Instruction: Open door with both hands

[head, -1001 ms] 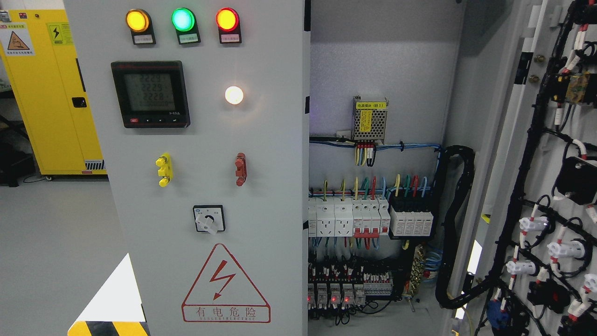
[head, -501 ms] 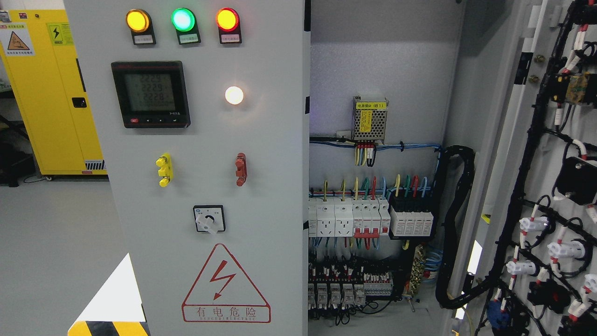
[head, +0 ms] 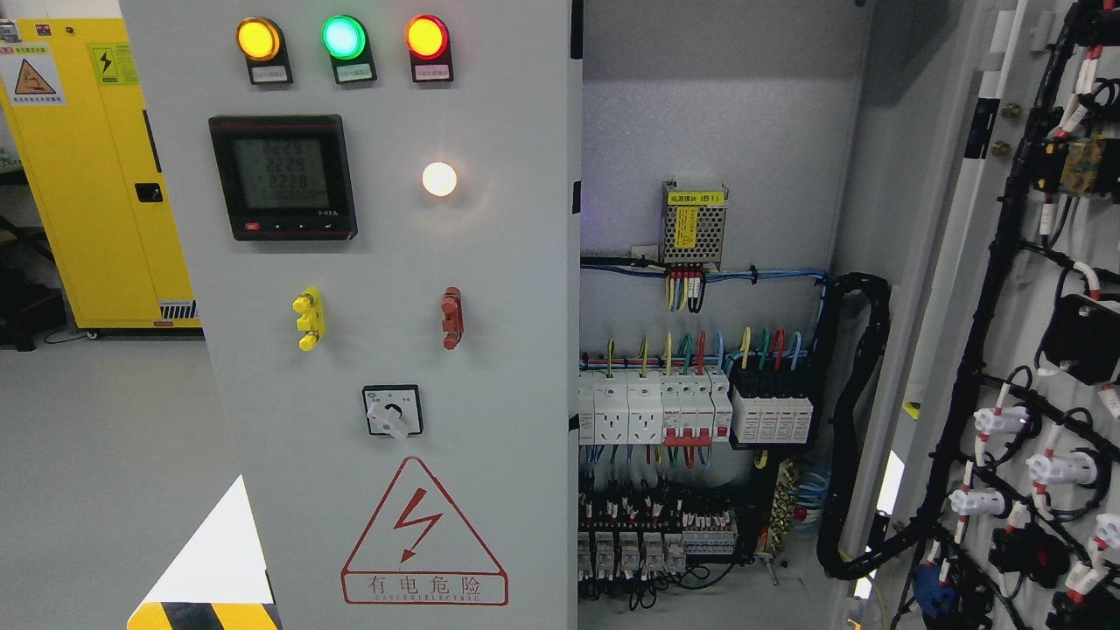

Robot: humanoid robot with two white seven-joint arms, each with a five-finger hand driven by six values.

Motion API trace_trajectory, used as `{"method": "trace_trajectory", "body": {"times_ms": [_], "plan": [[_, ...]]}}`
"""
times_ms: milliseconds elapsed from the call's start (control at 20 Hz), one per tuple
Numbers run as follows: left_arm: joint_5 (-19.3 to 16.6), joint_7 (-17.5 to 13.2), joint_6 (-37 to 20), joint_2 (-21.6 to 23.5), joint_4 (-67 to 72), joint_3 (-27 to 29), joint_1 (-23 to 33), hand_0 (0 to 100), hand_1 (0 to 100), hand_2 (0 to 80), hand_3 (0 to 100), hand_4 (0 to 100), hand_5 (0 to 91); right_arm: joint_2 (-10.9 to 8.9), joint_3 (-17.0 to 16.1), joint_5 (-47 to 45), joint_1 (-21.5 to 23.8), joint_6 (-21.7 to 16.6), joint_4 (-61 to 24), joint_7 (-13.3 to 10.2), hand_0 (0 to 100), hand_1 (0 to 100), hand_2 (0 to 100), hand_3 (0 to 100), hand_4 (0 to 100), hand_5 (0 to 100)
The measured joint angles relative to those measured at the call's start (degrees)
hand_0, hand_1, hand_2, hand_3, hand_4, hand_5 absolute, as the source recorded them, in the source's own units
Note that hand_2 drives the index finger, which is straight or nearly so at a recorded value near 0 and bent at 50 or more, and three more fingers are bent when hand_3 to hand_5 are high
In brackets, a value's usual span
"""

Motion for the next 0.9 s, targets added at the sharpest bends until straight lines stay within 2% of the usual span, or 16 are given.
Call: {"method": "trace_trajectory", "body": {"times_ms": [200,601,901], "plan": [[-0.7,0.2,0.6,-1.2,6.1,1.0,0.5,0,0,0.0,0,0,0.0,-0.01,0.0,0.0,0.0,0.0,0.0,0.0,21,11,0,0,0,0],[-4.9,0.8,0.9,-2.7,13.3,2.2,1.2,0,0,0.0,0,0,0.0,-0.05,0.0,0.0,0.0,0.0,0.0,0.0,21,11,0,0,0,0],[-6.0,5.7,0.4,-3.3,16.0,2.7,2.4,0,0,0.0,0,0,0.0,-0.06,0.0,0.0,0.1,0.0,-0.2,0.0,21,11,0,0,0,0]]}}
